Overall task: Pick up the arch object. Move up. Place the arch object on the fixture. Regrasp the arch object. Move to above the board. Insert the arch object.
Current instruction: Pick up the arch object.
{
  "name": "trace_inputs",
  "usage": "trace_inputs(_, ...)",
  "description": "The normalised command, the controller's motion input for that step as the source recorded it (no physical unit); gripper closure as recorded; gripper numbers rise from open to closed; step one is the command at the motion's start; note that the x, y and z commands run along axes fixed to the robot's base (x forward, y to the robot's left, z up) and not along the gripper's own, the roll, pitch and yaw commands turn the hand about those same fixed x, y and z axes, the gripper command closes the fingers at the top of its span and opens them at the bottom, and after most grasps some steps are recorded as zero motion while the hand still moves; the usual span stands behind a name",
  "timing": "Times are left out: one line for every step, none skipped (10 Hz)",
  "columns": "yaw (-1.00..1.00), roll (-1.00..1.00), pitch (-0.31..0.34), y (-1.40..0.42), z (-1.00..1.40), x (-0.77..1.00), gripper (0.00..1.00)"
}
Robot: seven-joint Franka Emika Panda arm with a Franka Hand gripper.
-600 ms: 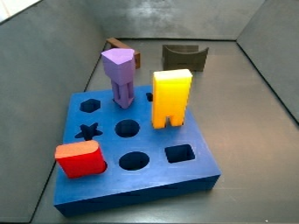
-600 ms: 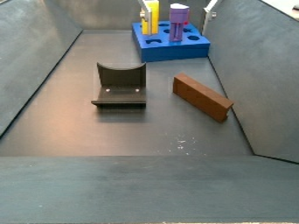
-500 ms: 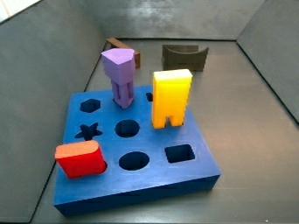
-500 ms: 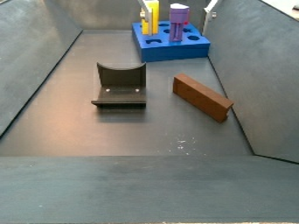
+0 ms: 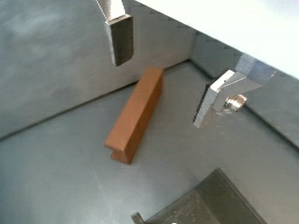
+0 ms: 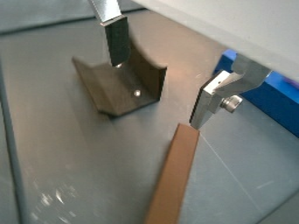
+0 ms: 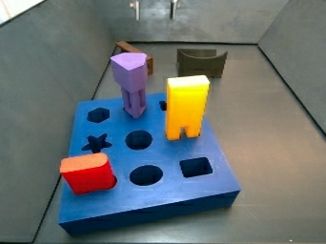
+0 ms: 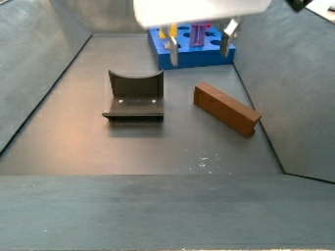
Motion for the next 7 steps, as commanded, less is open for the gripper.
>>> trace_inputs(0.68, 0.00, 0.051, -0.07, -0.97, -0.30, 0.00)
trace_inputs(0.56, 0.03, 0.000, -0.04, -1.00, -0.52, 0.00)
trace_inputs(0.52, 0.06, -0.030, 0.00, -1.00, -0.53, 0.00)
trace_inputs(0.43, 0.10, -0.096, 0.00, -1.00, -0.47, 0.00)
trace_inputs(0.38, 0.10, -0.110, 0.05, -1.00, -0.41, 0.00)
trace_inputs(0.34, 0.04, -0.107, 0.08, -1.00, -0.17, 0.00)
trace_inputs(0.27, 0.00, -0.059, 0.09, -1.00, 0.00, 0.00)
